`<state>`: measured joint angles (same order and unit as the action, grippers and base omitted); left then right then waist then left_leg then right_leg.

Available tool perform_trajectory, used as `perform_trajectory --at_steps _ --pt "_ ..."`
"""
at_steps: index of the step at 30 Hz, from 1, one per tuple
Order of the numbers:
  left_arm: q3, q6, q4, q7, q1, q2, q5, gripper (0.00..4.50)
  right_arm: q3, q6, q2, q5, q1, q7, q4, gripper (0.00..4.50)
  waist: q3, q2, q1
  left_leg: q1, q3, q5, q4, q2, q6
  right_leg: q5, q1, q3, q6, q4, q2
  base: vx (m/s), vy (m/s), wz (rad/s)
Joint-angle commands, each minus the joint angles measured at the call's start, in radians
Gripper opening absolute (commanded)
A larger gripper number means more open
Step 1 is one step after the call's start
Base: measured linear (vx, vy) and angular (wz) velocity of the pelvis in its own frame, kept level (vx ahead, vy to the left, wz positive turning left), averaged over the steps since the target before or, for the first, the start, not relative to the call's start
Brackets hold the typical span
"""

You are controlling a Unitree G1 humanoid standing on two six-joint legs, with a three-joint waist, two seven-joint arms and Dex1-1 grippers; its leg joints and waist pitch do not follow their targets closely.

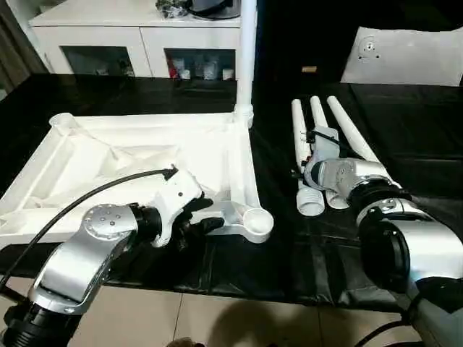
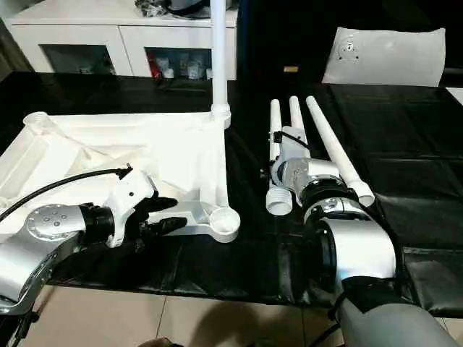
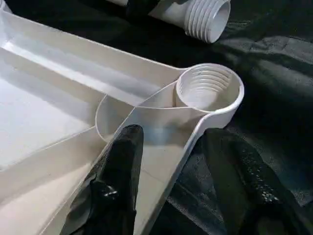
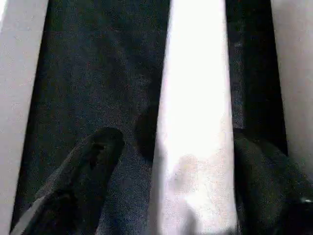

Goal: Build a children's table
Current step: Pick table leg

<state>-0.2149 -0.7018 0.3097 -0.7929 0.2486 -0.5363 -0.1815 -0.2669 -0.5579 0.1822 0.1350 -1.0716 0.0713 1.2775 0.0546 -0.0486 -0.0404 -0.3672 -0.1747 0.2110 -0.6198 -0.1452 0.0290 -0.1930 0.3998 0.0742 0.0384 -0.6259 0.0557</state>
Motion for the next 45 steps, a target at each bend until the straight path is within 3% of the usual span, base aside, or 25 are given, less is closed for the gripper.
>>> perform_trajectory --at_steps 1,7,9,12,20,21,22,23,24,25,29,30,31,35,37,38,39,41,43,45 --pt "-0.007 -0.01 0.021 -0.006 0.011 -0.01 -0.008 2.26 -0.002 -0.025 -0.003 0.009 0.008 0.003 0.029 3.37 -0.063 -0.012 0.001 0.005 0.033 0.202 0.071 -0.073 0.003 -0.183 -0.053 -0.057 0.25 0.072 0.093 0.0 0.0 0.0" --pt "-0.016 -0.013 0.021 -0.003 0.016 -0.006 -0.01 2.26 -0.007 -0.03 -0.001 0.009 0.015 0.008 0.028 2.69 -0.064 -0.007 0.003 0.005 0.032 0.19 0.069 -0.073 -0.003 -0.187 -0.054 -0.058 0.25 0.072 0.095 0.0 0.0 0.0" --pt "-0.018 -0.014 0.023 -0.004 0.013 -0.007 -0.012 2.26 -0.012 -0.031 0.0 0.01 0.017 0.006 0.027 2.63 -0.063 -0.012 0.003 0.005 0.033 0.192 0.069 -0.073 -0.001 -0.191 -0.053 -0.058 0.25 0.072 0.095 0.0 0.0 0.0" --pt "-0.021 -0.013 0.028 -0.008 0.007 -0.014 -0.013 2.26 -0.022 -0.025 -0.002 0.021 0.022 0.002 0.025 2.26 -0.063 -0.01 0.004 0.005 0.033 0.203 0.071 -0.074 0.0 -0.193 -0.053 -0.058 0.249 0.073 0.095 0.0 0.0 0.0" --pt "-0.024 0.013 0.016 0.01 0.01 0.002 -0.008 2.26 -0.059 0.077 0.014 0.048 0.049 -0.005 -0.001 1.86 -0.061 -0.017 0.007 0.007 0.034 0.24 0.072 -0.073 0.01 -0.214 -0.052 -0.056 0.243 0.076 0.094 0.0 0.0 0.0" --pt "-0.022 0.028 0.007 0.021 0.009 0.004 0.001 2.26 -0.079 0.101 0.011 0.069 0.051 0.012 -0.012 1.84 -0.061 -0.031 0.006 0.008 0.036 0.247 0.071 -0.071 0.013 -0.219 -0.052 -0.056 0.243 0.075 0.095 0.0 0.0 0.0" --pt "-0.019 0.05 -0.006 0.039 0.008 0.008 0.014 2.26 -0.102 0.134 0.007 0.096 0.056 0.035 -0.029 1.84 -0.06 -0.024 0.009 0.007 0.034 0.268 0.072 -0.073 0.007 -0.224 -0.051 -0.056 0.235 0.082 0.094 0.0 0.0 0.0" --pt "-0.014 0.063 -0.013 0.052 0.008 0.012 0.022 2.26 -0.114 0.161 0.004 0.11 0.058 0.05 -0.044 1.83 -0.062 -0.026 0.008 0.006 0.036 0.264 0.071 -0.072 0.007 -0.218 -0.054 -0.056 0.235 0.078 0.095 0.0 0.0 0.0" --pt "-0.014 0.063 -0.013 0.052 0.008 0.012 0.022 2.26 -0.114 0.161 0.004 0.11 0.058 0.05 -0.044 1.83 -0.064 -0.022 0.008 0.003 0.035 0.239 0.07 -0.07 -0.004 -0.202 -0.057 -0.056 0.24 0.077 0.095 0.0 0.0 0.0" --pt "-0.001 0.067 -0.022 0.069 0.011 0.022 0.022 2.26 -0.146 0.215 -0.004 0.144 0.063 0.062 -0.075 1.83 -0.065 -0.028 0.005 0.002 0.035 0.229 0.069 -0.07 -0.008 -0.197 -0.058 -0.056 0.242 0.076 0.097 0.0 0.0 0.0" --pt "0.024 0.075 -0.047 0.104 0.035 0.051 0.02 2.26 -0.158 0.266 -0.015 0.169 0.089 0.098 -0.16 1.83 -0.07 -0.023 -0.001 -0.005 0.032 0.127 0.061 -0.069 -0.052 -0.133 -0.061 -0.054 0.253 0.07 0.095 0.0 0.0 0.0" --pt "0.028 0.076 -0.05 0.108 0.038 0.055 0.018 2.26 -0.16 0.262 -0.016 0.174 0.093 0.103 -0.171 1.83 -0.072 -0.025 -0.003 -0.005 0.032 0.102 0.059 -0.068 -0.063 -0.113 -0.059 -0.052 0.258 0.067 0.093 0.0 0.0 0.0" --pt "0.052 0.081 -0.069 0.134 0.057 0.081 0.007 2.26 -0.174 0.205 -0.035 0.227 0.131 0.168 -0.274 1.83 -0.068 -0.028 -0.002 -0.004 0.029 0.106 0.059 -0.067 -0.08 -0.109 -0.059 -0.051 0.255 0.072 0.09 0.0 0.0 0.0" --pt "0.091 0.068 -0.091 0.164 0.093 0.129 -0.029 2.26 -0.177 0.126 -0.065 0.335 0.213 0.316 -0.494 1.83 -0.068 -0.026 -0.008 -0.004 0.03 0.105 0.061 -0.071 -0.105 -0.099 -0.061 -0.05 0.247 0.074 0.09 0.0 0.0 0.0" --pt "0.126 0.047 -0.108 0.181 0.119 0.162 -0.064 2.42 -0.155 0.107 -0.081 0.397 0.277 0.413 -0.626 1.83 -0.07 -0.025 -0.018 -0.002 0.031 0.103 0.061 -0.075 -0.103 -0.117 -0.059 -0.05 0.236 0.075 0.093 0.0 0.0 0.0" --pt "0.17 0.025 -0.121 0.203 0.147 0.202 -0.108 2.42 -0.144 0.075 -0.089 0.453 0.331 0.474 -0.722 1.83 -0.07 -0.02 -0.018 -0.003 0.031 0.099 0.063 -0.076 -0.103 -0.118 -0.06 -0.051 0.233 0.075 0.093 0.0 0.0 0.0" --pt "0.171 0.025 -0.122 0.203 0.148 0.203 -0.109 2.52 -0.144 0.074 -0.089 0.455 0.333 0.476 -0.725 1.83 -0.071 -0.021 -0.025 -0.002 0.032 0.094 0.062 -0.077 -0.103 -0.127 -0.059 -0.051 0.23 0.077 0.096 0.0 0.0 0.0" --pt "0.207 0.023 -0.131 0.22 0.181 0.24 -0.149 2.61 -0.143 0.044 -0.095 0.524 0.389 0.543 -0.82 1.83 -0.07 -0.015 -0.028 -0.002 0.031 0.092 0.063 -0.075 -0.1 -0.149 -0.058 -0.052 0.225 0.08 0.096 0.0 0.0 0.0" --pt "0.252 0.006 -0.137 0.243 0.229 0.295 -0.209 2.92 -0.144 -0.033 -0.103 0.63 0.465 0.618 -0.958 1.83 -0.067 -0.011 -0.04 -0.001 0.032 0.101 0.065 -0.076 -0.097 -0.213 -0.057 -0.054 0.195 0.089 0.097 0.0 0.0 0.0" --pt "0.278 -0.017 -0.14 0.251 0.253 0.328 -0.255 3.07 -0.14 -0.071 -0.105 0.667 0.491 0.645 -1.012 1.83 -0.068 -0.01 -0.049 -0.001 0.032 0.086 0.064 -0.076 -0.093 -0.231 -0.056 -0.053 0.183 0.09 0.098 0.0 0.0 0.0"
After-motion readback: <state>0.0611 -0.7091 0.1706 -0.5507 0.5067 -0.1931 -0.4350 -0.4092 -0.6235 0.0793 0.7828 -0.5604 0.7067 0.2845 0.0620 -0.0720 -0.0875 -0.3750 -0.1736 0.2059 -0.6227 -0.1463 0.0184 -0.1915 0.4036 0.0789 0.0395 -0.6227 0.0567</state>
